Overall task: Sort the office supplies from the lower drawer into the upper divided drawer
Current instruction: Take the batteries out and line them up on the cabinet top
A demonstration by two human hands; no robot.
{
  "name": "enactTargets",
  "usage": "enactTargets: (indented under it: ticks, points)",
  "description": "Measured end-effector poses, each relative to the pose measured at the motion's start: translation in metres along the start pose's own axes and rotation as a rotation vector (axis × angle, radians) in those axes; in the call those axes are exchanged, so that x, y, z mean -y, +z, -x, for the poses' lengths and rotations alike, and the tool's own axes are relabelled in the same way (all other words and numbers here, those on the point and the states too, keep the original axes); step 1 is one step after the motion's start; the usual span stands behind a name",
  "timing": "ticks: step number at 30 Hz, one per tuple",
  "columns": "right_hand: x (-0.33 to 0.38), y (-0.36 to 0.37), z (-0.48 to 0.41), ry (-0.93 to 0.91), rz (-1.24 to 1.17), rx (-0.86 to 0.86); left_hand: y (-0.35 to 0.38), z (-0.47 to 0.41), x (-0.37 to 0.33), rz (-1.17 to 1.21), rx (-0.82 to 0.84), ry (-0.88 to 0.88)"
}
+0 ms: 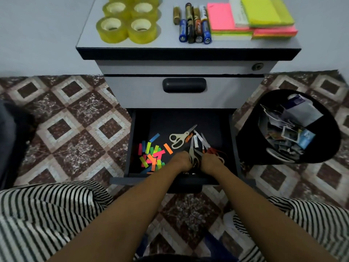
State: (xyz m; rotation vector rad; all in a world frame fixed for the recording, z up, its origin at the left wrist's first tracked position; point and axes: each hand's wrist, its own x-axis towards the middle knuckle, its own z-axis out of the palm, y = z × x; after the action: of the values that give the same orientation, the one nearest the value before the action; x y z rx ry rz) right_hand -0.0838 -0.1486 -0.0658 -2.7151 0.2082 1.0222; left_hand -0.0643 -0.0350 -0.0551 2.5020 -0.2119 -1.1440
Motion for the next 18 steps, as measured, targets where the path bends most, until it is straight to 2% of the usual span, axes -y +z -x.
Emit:
enactTargets:
  ticks: [6, 18]
  points:
    - [0.0017, -0.0061, 0.0024, -0.051, 0.060, 0.138, 0.0005, 0.0003, 0.0056, -0.053, 0.047, 0.038]
    - [-0.0017, -0.0068, 0.0033, -0.090, 0.036, 0.122, -0.0033, 0.0011, 0.0079, -0.202, 0.045, 0.080]
